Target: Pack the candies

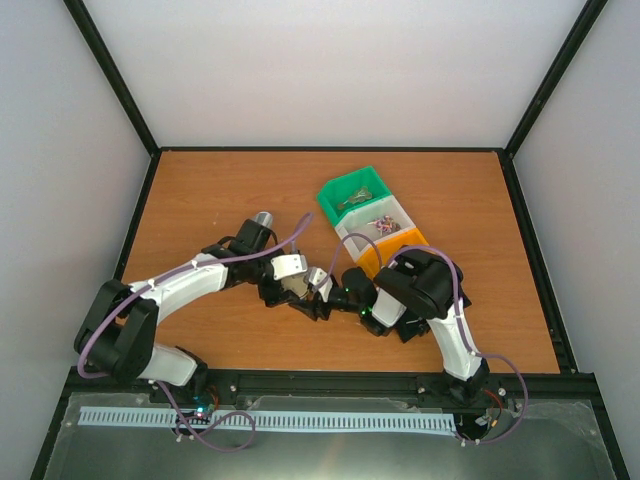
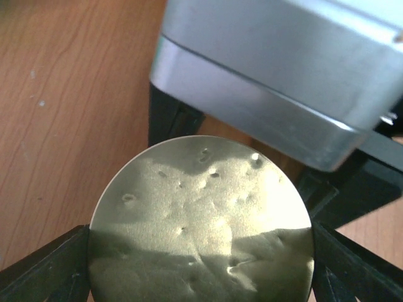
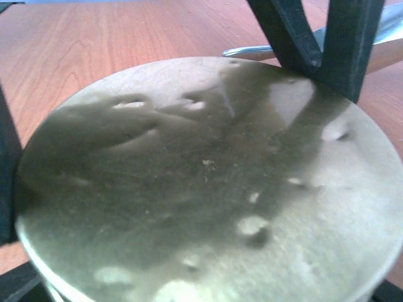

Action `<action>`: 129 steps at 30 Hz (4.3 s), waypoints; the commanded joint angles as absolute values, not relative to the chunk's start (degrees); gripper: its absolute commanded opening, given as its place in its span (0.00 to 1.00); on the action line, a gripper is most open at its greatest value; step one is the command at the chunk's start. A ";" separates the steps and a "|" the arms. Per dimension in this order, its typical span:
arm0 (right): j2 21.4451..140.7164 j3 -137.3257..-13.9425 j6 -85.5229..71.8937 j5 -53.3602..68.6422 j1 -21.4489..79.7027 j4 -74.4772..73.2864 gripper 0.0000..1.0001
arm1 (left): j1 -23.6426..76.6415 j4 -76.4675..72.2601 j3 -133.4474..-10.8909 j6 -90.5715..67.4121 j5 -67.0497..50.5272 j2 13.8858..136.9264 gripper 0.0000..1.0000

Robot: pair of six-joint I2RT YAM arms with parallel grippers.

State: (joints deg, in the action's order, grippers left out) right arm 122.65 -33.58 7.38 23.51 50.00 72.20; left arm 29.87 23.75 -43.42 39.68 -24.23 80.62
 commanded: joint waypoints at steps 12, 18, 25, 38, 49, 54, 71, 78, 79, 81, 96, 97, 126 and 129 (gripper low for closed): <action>122.13 -33.65 6.52 30.08 47.72 71.98 0.91 | 29.79 26.54 -43.11 43.26 -22.28 84.55 0.57; 124.26 -34.76 2.87 22.88 48.68 72.93 0.94 | 29.79 20.18 -41.63 36.20 -18.94 83.08 0.57; 125.32 -36.14 3.17 14.04 50.80 70.31 0.90 | 29.86 18.24 -40.75 33.88 -14.53 82.02 0.55; 124.79 -32.20 10.27 29.69 50.58 77.41 0.58 | 29.71 33.54 -41.68 52.29 -26.86 81.47 0.54; 124.34 -33.23 7.12 31.17 49.07 74.21 0.96 | 29.54 29.44 -40.76 51.86 -22.19 83.49 0.53; 125.83 -32.64 3.01 22.12 49.13 76.68 1.00 | 29.27 19.48 -39.32 39.62 -16.73 82.66 0.55; 126.61 -31.91 5.18 18.95 49.74 79.38 0.68 | 29.27 26.98 -40.59 41.44 -22.80 81.10 0.55; 126.39 -29.41 9.46 30.27 49.49 84.11 0.57 | 29.27 38.84 -43.02 57.39 -29.08 81.65 0.52; 126.38 -29.36 9.65 31.38 49.36 84.25 0.56 | 29.27 40.43 -43.02 60.67 -29.74 81.54 0.52; 126.39 -29.30 9.55 32.79 49.10 84.21 0.53 | 29.27 40.85 -42.37 64.76 -28.33 81.43 0.52; 126.41 -32.62 3.46 17.76 50.45 79.44 0.91 | 29.31 25.01 -40.66 34.53 -23.67 81.29 0.52; 126.53 -32.99 2.97 17.75 50.52 78.55 0.89 | 29.32 25.11 -40.71 33.77 -23.34 81.03 0.52; 126.08 -31.76 4.12 26.51 50.54 81.00 0.82 | 29.36 34.66 -43.09 48.97 -30.37 82.67 0.50; 126.01 -32.60 3.07 23.00 50.62 79.99 0.91 | 29.36 30.38 -41.44 42.64 -30.87 81.94 0.51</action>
